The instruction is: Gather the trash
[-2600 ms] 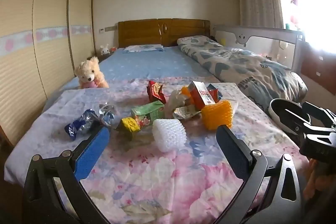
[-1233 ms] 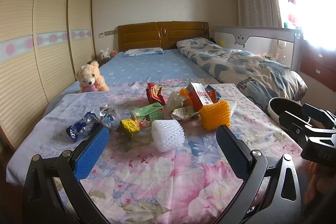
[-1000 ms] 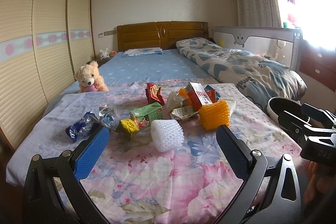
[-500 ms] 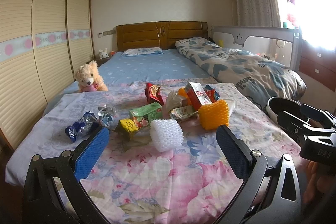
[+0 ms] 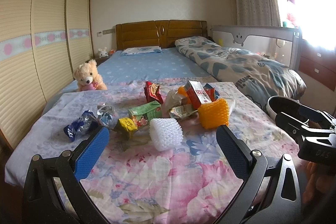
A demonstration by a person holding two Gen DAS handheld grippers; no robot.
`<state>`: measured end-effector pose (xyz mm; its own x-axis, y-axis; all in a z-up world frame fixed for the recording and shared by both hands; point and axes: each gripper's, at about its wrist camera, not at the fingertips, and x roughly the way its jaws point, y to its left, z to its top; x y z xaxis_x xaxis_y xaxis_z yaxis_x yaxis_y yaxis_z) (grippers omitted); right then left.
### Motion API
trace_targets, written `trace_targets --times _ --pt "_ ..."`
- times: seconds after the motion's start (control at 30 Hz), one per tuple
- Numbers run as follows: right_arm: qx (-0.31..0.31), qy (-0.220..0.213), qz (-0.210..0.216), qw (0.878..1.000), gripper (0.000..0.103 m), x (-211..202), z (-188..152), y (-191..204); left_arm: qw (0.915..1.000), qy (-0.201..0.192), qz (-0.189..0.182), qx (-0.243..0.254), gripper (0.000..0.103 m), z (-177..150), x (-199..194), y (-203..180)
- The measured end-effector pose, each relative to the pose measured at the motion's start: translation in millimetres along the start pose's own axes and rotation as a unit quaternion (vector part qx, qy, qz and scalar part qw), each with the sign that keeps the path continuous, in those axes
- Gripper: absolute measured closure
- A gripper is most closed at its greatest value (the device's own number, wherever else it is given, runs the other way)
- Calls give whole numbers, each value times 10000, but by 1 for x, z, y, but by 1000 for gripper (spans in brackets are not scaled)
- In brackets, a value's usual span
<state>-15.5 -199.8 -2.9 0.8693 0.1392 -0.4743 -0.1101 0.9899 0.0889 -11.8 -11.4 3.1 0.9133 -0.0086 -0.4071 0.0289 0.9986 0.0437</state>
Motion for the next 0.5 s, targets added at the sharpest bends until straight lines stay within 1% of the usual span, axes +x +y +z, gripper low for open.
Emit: trace_targets --times 0.23,0.37,0.5 --pt "45 118 63 9999 0 7 0 -3 9999 102 19 -15 0 -5 7 -2" --pt "118 263 179 9994 1 16 2 -5 9997 236 82 -43 0 -10 17 3" --pt "202 483 280 9982 1 31 3 -8 9988 473 22 -101 0 -11 31 9"
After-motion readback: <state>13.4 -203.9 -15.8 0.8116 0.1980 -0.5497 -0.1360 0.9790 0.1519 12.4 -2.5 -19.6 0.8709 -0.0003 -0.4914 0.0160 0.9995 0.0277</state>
